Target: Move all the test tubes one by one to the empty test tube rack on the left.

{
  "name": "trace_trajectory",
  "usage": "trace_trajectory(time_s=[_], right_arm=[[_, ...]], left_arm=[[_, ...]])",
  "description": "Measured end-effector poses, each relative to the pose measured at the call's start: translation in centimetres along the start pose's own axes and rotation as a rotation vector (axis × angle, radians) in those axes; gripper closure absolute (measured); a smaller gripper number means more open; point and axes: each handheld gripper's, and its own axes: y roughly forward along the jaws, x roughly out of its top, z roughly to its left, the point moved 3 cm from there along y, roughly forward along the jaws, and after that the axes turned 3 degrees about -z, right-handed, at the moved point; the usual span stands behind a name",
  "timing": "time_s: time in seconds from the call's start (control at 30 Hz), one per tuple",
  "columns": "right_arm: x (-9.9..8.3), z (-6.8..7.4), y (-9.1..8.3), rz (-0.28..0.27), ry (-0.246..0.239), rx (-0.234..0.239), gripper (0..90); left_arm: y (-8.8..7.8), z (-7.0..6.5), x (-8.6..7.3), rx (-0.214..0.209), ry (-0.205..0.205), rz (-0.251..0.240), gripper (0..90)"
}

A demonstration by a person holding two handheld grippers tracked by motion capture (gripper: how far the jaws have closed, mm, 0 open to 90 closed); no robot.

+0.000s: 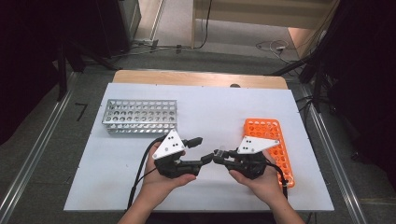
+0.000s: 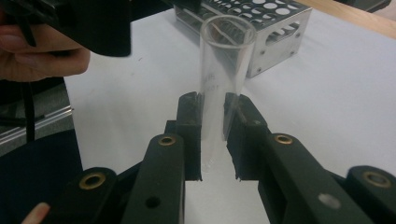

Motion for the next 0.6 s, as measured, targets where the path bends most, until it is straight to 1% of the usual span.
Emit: trace_trajectory(time_s=[0.03,0.1,0.2,0.33,0.4,0.5,0.6], right_arm=[[0.0,0.2,0.2,0.001,-0.004,0.004,73.7],[0.0,0.5,0.5,0.006,-0.012,0.013,73.7],[0.0,1.0,0.9,0.013,-0.024,0.022,73.7],[0.1,1.4,1.3,0.023,-0.025,0.032,73.7],[0.1,1.5,1.4,0.020,-0.029,0.040,73.7],[0.2,1.7,1.5,0.022,-0.033,0.045,73.7],[0.2,1.8,1.6,0.026,-0.032,0.046,73.7]], left_arm=[[0.2,-0.2,-0.1,-0.005,0.005,0.000,42.5],[0.4,-0.4,-0.2,-0.018,0.000,0.000,46.4],[0.7,-0.8,-0.4,-0.037,0.009,0.009,51.6],[1.0,-1.0,-0.6,-0.036,0.025,0.021,58.5],[1.1,-1.0,-0.8,-0.031,0.021,0.025,61.7],[1.2,-1.1,-0.9,-0.032,0.027,0.032,65.7],[1.3,-1.2,-0.9,-0.029,0.033,0.037,67.8]])
